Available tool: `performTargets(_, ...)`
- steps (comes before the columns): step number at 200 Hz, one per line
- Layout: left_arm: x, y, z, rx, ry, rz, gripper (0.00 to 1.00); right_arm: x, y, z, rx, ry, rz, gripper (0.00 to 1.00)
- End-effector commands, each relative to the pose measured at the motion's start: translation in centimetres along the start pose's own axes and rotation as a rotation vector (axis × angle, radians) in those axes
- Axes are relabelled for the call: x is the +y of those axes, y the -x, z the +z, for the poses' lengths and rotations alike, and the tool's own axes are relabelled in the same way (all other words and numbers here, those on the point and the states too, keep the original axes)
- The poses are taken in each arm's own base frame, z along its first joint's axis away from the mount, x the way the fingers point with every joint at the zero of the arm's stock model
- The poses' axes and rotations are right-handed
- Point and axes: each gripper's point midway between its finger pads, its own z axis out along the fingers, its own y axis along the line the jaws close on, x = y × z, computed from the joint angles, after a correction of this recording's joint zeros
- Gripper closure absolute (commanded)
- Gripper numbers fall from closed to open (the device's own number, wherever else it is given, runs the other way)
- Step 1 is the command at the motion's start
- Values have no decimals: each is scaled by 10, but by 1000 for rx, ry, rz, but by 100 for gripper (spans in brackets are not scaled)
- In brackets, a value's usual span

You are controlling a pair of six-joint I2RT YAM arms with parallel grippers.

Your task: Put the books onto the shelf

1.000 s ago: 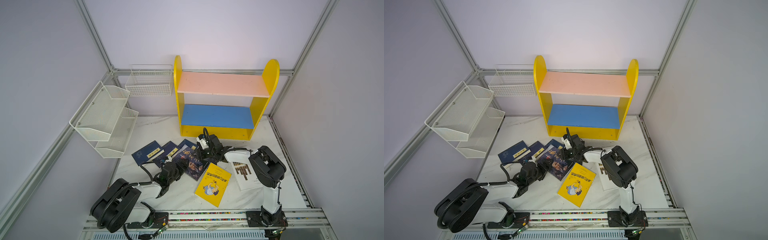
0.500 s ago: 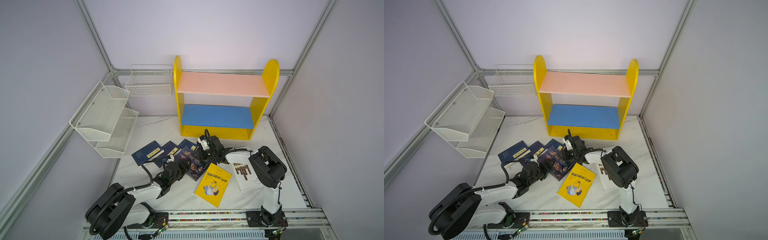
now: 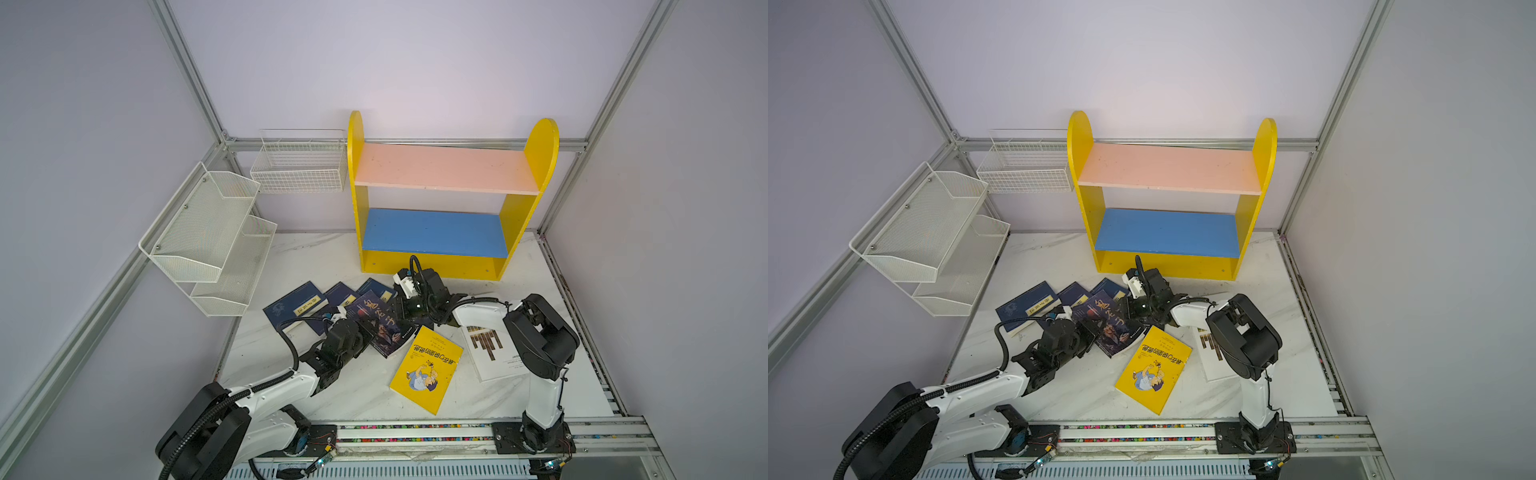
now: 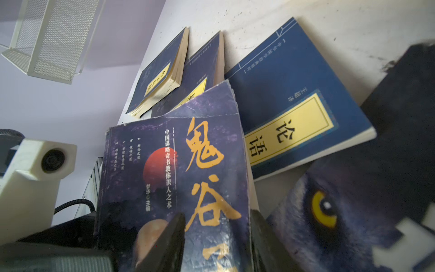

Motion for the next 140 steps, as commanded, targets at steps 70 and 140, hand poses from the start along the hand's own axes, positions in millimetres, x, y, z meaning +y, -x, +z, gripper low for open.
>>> performTargets(70, -41, 9, -6, -31, -74, 22, 60, 17, 3, 0, 10, 42, -7, 52)
performTargets(140, -25, 28, -17, -124, 12, 83, 58, -10, 41, -35, -95, -46, 28, 48)
